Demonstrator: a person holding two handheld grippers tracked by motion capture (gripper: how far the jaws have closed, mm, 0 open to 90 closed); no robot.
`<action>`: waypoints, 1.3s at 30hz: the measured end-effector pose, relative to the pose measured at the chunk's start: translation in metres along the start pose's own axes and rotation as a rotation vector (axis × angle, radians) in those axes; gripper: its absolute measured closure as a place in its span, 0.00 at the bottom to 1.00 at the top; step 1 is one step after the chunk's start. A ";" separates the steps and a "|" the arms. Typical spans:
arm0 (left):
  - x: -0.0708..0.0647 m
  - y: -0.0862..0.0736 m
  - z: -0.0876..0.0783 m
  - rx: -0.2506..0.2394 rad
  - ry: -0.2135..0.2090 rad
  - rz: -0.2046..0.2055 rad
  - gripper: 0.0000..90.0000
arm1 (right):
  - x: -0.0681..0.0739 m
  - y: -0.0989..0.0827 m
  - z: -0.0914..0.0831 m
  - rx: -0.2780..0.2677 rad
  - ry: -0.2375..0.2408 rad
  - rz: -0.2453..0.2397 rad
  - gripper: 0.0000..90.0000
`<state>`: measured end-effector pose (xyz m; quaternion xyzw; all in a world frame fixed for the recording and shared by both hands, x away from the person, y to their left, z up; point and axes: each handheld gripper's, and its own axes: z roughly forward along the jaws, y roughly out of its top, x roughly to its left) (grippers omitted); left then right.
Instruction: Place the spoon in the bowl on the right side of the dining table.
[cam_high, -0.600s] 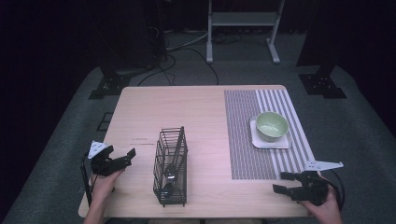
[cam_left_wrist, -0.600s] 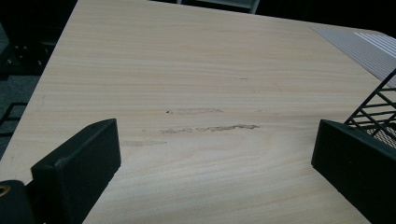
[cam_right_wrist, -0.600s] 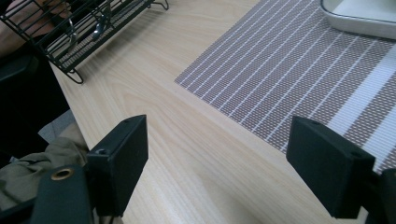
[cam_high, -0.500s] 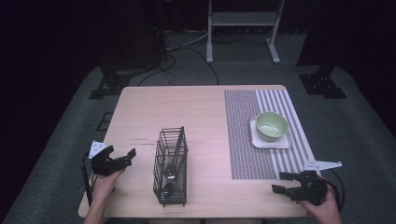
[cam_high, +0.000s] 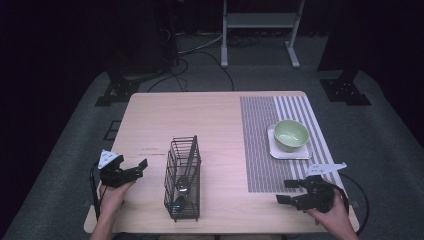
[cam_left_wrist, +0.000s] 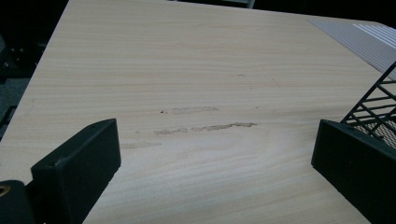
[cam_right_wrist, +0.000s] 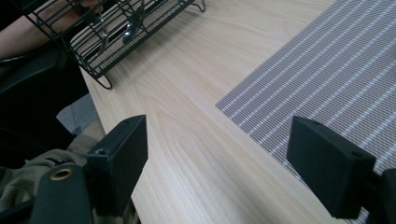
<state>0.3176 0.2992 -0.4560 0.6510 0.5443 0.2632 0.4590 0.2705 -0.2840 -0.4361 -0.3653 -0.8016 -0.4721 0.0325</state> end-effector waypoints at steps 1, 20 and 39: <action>0.000 0.000 0.000 0.000 0.000 0.000 0.00 | 0.000 0.000 0.000 0.000 0.000 0.000 0.22; 0.001 -0.002 -0.002 0.001 0.014 0.025 0.00 | 0.030 0.055 0.024 0.050 0.114 -0.070 0.23; 0.002 -0.002 -0.002 0.001 0.014 0.030 0.00 | 0.055 0.099 0.050 0.104 0.178 -0.112 0.24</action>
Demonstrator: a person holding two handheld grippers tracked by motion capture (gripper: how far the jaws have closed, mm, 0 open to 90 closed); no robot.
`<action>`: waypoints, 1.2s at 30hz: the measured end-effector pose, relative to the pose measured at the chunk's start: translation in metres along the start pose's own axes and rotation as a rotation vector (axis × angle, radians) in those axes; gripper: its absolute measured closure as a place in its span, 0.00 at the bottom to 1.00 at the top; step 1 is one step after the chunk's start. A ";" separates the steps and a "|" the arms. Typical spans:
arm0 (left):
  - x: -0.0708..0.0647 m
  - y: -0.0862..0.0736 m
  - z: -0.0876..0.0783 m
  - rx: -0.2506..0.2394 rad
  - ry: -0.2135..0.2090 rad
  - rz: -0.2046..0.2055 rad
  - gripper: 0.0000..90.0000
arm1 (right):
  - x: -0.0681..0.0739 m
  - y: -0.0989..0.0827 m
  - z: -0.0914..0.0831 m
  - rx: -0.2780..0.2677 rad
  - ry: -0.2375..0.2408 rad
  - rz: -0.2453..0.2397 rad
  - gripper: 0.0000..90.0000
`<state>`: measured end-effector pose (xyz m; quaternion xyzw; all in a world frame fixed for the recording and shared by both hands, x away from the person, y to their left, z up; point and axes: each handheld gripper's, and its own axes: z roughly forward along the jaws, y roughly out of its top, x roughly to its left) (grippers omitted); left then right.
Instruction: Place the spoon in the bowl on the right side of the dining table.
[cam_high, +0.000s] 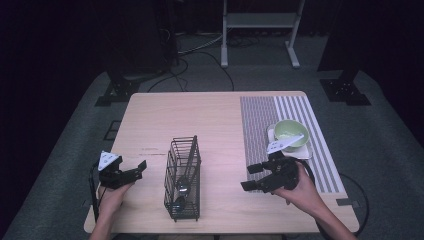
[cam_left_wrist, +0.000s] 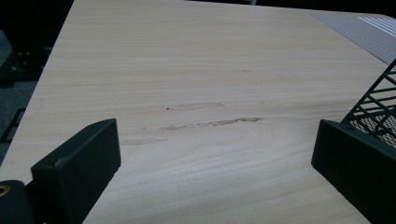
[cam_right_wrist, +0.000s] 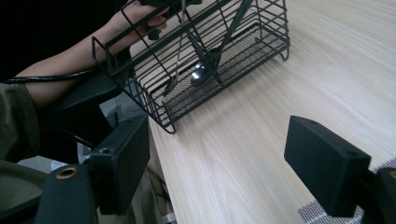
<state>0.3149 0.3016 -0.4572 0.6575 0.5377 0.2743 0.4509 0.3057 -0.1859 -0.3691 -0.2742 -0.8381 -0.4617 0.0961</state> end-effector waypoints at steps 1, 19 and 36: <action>0.000 0.000 0.000 0.000 0.000 0.000 0.00 | 0.001 0.002 0.001 0.003 0.003 0.000 0.24; 0.000 -0.001 0.000 -0.001 0.006 0.009 0.00 | 0.022 0.039 0.024 0.047 0.011 -0.030 0.25; -0.001 -0.001 -0.001 -0.001 0.009 0.018 0.00 | 0.029 0.064 0.041 0.070 0.015 -0.020 0.27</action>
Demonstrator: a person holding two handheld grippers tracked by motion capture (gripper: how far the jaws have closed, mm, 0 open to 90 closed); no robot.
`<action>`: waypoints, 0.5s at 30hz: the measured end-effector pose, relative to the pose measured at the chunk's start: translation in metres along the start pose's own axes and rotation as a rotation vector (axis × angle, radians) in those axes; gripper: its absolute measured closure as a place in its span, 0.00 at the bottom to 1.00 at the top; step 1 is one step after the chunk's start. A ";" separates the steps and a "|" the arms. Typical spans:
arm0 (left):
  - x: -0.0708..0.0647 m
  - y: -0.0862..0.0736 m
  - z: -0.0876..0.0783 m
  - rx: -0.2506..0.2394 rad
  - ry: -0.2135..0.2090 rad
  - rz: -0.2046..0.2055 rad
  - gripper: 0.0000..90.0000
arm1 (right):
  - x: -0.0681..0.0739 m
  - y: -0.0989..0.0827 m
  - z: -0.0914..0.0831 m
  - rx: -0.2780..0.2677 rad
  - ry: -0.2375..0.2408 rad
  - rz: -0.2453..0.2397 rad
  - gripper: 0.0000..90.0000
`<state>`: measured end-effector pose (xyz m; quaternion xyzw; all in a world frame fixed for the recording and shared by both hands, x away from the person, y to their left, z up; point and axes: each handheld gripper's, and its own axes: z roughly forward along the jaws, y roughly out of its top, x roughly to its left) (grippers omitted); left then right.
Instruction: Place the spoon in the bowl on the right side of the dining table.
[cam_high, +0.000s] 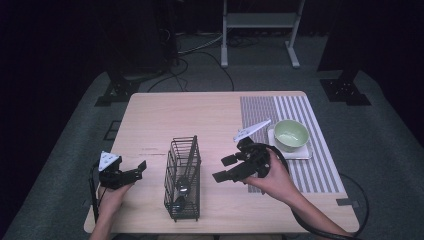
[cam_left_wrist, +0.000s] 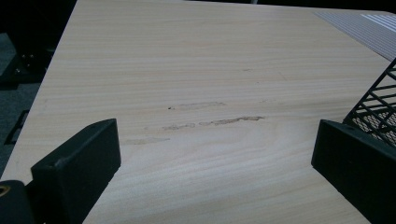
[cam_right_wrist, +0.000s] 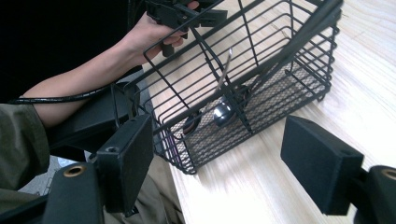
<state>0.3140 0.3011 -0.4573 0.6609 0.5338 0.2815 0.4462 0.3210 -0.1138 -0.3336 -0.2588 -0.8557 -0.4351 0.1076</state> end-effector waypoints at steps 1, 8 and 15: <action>0.000 0.000 0.000 -0.001 0.000 0.000 0.00 | 0.001 0.002 0.002 0.001 -0.001 -0.003 0.27; 0.001 0.000 -0.001 0.004 0.003 0.000 0.00 | 0.005 0.012 0.011 0.014 -0.001 -0.012 0.30; 0.002 -0.001 -0.001 0.004 0.005 -0.001 0.00 | 0.000 0.022 0.023 0.023 -0.002 0.008 0.39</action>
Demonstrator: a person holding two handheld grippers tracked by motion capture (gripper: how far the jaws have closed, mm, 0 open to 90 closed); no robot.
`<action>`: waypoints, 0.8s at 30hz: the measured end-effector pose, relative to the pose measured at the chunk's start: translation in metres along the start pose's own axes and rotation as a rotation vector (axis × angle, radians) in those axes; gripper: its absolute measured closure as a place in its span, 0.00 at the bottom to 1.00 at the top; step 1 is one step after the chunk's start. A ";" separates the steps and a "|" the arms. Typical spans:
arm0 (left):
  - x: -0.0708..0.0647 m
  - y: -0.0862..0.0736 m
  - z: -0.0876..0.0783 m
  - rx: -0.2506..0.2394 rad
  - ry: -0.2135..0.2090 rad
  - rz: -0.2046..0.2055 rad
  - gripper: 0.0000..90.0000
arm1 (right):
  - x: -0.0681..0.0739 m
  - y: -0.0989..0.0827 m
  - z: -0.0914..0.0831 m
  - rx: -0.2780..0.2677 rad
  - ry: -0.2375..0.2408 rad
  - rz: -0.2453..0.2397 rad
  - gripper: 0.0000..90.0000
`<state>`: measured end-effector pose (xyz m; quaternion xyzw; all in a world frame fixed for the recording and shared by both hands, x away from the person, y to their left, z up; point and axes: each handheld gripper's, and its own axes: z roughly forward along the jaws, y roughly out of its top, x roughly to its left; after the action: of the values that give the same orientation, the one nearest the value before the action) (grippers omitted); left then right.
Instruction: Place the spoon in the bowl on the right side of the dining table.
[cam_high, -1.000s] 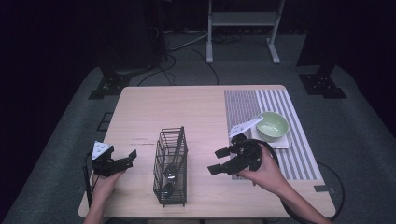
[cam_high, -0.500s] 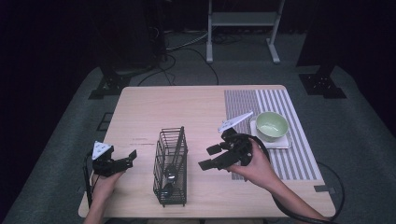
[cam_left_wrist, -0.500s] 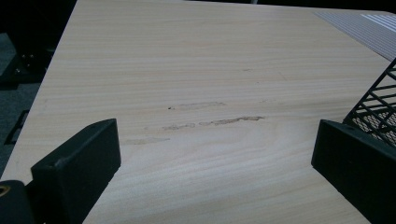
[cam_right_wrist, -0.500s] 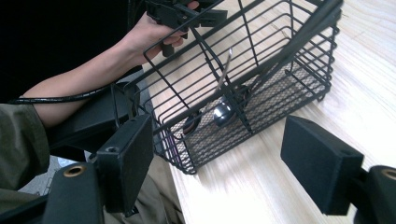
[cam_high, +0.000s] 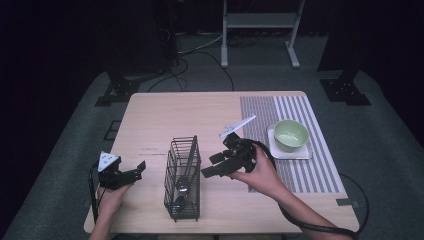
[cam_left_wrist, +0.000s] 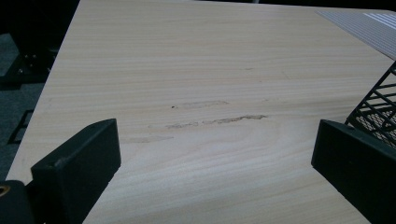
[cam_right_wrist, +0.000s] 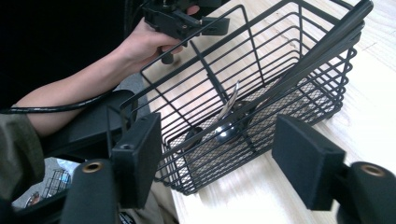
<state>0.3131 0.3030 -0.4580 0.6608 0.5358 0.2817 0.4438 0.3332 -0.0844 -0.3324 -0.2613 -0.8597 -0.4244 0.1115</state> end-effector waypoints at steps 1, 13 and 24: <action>0.000 0.000 0.000 0.000 -0.001 0.002 0.00 | -0.001 0.001 0.002 0.002 -0.003 0.004 0.40; 0.000 0.000 0.000 0.000 -0.002 0.002 0.00 | -0.005 0.010 0.015 0.031 0.000 0.023 0.54; 0.000 0.000 -0.001 -0.008 0.005 -0.007 0.00 | -0.006 0.016 0.021 0.046 -0.025 0.029 0.73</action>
<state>0.3126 0.3034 -0.4578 0.6563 0.5382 0.2838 0.4461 0.3478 -0.0615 -0.3370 -0.2764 -0.8667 -0.3997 0.1128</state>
